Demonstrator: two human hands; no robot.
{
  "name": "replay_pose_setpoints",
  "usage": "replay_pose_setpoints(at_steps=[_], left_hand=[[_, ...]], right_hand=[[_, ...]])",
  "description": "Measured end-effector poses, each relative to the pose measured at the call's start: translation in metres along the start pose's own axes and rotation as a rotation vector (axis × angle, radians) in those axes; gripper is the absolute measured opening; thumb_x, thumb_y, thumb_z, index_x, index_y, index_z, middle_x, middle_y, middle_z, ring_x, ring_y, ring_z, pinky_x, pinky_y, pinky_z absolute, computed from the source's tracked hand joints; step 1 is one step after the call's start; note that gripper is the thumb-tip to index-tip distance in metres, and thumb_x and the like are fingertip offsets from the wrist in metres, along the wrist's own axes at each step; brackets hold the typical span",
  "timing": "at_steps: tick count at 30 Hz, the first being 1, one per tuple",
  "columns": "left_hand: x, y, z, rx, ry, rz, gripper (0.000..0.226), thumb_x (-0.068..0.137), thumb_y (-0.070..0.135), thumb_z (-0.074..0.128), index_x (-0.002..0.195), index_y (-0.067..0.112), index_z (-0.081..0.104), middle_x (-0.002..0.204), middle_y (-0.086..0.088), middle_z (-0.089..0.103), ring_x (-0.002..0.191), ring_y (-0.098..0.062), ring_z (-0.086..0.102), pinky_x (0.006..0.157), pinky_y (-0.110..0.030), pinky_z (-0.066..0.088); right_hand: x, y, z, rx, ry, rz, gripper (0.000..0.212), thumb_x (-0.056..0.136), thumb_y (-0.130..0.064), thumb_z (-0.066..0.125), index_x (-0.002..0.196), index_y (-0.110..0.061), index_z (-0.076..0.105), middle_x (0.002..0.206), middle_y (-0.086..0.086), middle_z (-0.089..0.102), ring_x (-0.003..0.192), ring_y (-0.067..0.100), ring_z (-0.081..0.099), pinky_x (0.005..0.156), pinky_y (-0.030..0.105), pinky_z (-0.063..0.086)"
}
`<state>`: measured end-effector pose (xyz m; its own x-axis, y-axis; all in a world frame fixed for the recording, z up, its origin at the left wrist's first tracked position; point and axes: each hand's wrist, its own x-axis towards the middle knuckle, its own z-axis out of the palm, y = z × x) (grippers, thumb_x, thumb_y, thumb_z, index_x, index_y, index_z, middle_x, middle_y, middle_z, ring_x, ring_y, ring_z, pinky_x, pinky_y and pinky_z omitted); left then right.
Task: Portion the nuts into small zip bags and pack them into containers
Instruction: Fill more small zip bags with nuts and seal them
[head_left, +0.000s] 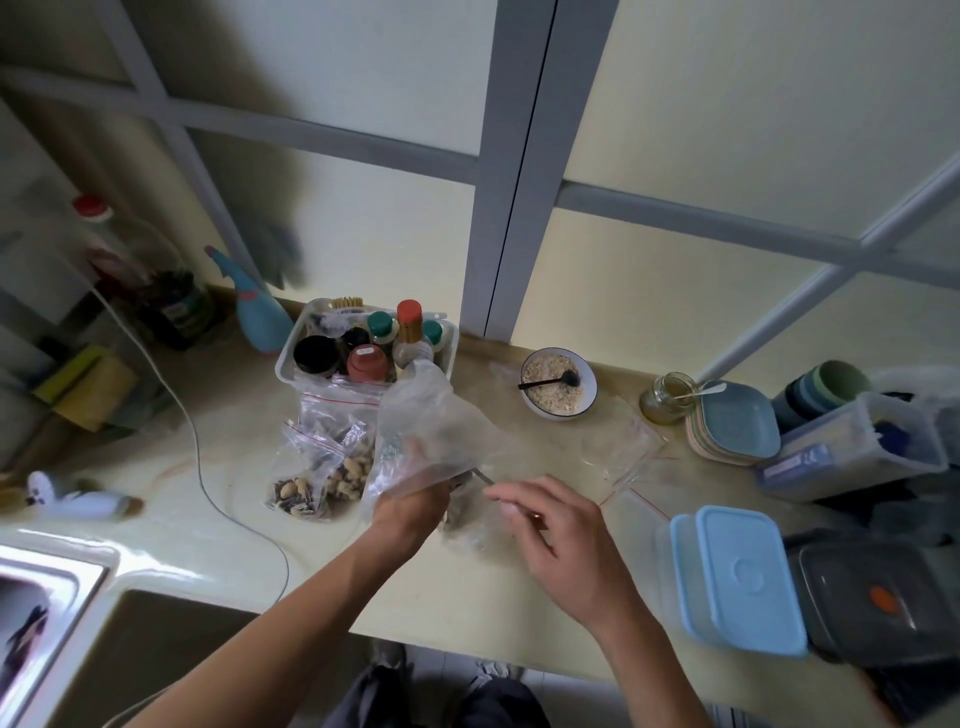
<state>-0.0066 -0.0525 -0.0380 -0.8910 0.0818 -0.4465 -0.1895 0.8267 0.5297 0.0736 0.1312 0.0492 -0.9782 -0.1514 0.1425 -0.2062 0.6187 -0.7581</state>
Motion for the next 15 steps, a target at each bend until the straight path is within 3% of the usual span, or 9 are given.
replay_pose_setpoints(at_steps=[2,4,7,10,13,15], left_hand=[[0.0,0.002,-0.005,0.061,-0.018,-0.025,0.032,0.103,0.047,0.042,0.128,0.034,0.057,0.141,0.004,0.052,0.132,-0.017,0.047,0.111,-0.028,0.031],[-0.008,0.007,-0.017,0.163,-0.046,-0.06,0.028,0.104,0.025,0.04,0.124,0.024,0.058,0.13,-0.004,0.062,0.122,-0.023,0.057,0.101,-0.03,0.042],[-0.01,0.005,-0.023,0.14,-0.108,-0.147,0.019,0.097,0.018,0.041,0.111,0.024,0.053,0.116,-0.003,0.064,0.111,-0.021,0.061,0.084,-0.026,0.043],[-0.005,0.008,-0.025,0.119,-0.1,-0.191,0.02,0.093,0.014,0.042,0.104,0.022,0.057,0.106,-0.004,0.064,0.103,-0.023,0.062,0.079,-0.026,0.04],[-0.007,0.014,-0.027,0.034,-0.117,-0.185,0.008,0.094,0.021,0.047,0.095,0.025,0.054,0.096,0.0,0.059,0.09,-0.019,0.056,0.076,-0.027,0.039],[-0.003,0.013,-0.026,0.014,-0.124,-0.159,0.01,0.094,0.022,0.049,0.1,0.028,0.054,0.1,0.002,0.059,0.09,-0.015,0.056,0.075,-0.023,0.043]], right_hand=[[-0.002,-0.005,-0.005,0.032,0.171,0.011,0.021,0.101,-0.015,0.058,0.113,-0.027,0.071,0.097,-0.017,0.068,0.08,0.005,0.07,0.07,0.019,0.054],[-0.005,-0.01,-0.004,0.04,0.366,0.042,0.015,0.102,-0.022,0.054,0.106,-0.024,0.068,0.083,-0.015,0.069,0.072,0.003,0.07,0.064,0.017,0.052],[-0.012,-0.009,0.013,0.044,0.541,0.112,0.016,0.102,-0.028,0.049,0.1,-0.021,0.063,0.072,-0.012,0.067,0.063,0.0,0.068,0.057,0.019,0.052],[-0.018,0.005,0.041,0.006,0.549,0.174,0.012,0.102,-0.031,0.05,0.099,-0.027,0.06,0.075,-0.012,0.067,0.064,0.004,0.069,0.055,0.031,0.056],[-0.018,0.017,0.064,0.028,0.528,0.233,0.007,0.102,-0.037,0.052,0.097,-0.033,0.055,0.076,-0.011,0.066,0.066,0.007,0.068,0.059,0.033,0.055],[-0.01,0.024,0.074,0.073,0.523,0.266,0.009,0.102,-0.04,0.051,0.096,-0.034,0.052,0.072,-0.008,0.065,0.064,0.01,0.068,0.059,0.034,0.054]])
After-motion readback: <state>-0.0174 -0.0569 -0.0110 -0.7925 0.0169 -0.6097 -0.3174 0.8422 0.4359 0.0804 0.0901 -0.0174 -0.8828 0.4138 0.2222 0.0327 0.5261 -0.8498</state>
